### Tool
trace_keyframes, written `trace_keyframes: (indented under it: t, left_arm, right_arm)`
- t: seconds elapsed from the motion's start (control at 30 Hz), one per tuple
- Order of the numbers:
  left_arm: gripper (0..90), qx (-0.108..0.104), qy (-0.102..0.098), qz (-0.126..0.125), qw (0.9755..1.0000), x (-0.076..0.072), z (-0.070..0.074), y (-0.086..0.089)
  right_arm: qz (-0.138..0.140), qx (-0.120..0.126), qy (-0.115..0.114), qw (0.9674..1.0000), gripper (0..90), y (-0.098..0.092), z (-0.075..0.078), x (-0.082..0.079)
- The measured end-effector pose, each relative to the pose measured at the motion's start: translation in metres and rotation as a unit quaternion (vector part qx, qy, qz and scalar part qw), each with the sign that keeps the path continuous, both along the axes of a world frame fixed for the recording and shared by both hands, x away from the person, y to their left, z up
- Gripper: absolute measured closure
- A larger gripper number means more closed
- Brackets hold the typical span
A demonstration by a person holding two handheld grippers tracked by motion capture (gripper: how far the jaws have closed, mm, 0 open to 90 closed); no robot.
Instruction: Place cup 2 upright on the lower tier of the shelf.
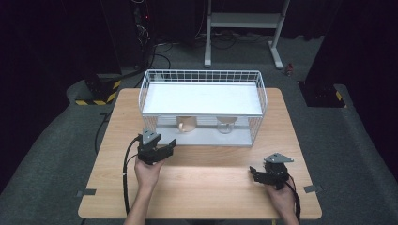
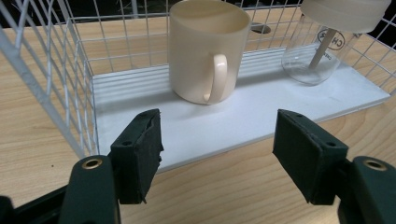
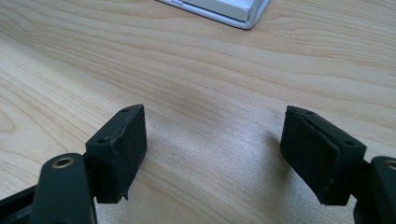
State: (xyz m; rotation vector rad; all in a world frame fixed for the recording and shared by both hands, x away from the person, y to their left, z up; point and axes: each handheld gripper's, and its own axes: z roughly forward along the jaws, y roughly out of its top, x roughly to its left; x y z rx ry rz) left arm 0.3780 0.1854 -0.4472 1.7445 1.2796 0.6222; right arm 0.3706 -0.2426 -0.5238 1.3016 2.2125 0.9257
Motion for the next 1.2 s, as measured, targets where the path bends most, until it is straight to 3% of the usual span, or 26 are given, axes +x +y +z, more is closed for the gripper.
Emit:
trace_keyframes:
  t: [0.63, 1.2]
  left_arm:
    - [32.5, -0.006, 0.002, 0.0, 1.0, -0.019, -0.002, 0.01]
    - [32.3, 0.006, 0.002, 0.001, 1.0, -0.037, -0.006, 0.017]
  right_arm:
    - [-0.001, 0.0, 0.001, 1.0, 22.9, 0.0, 0.0, 0.0]
    - [0.001, -0.001, 0.0, 1.0, 22.9, 0.0, 0.0, 0.0]
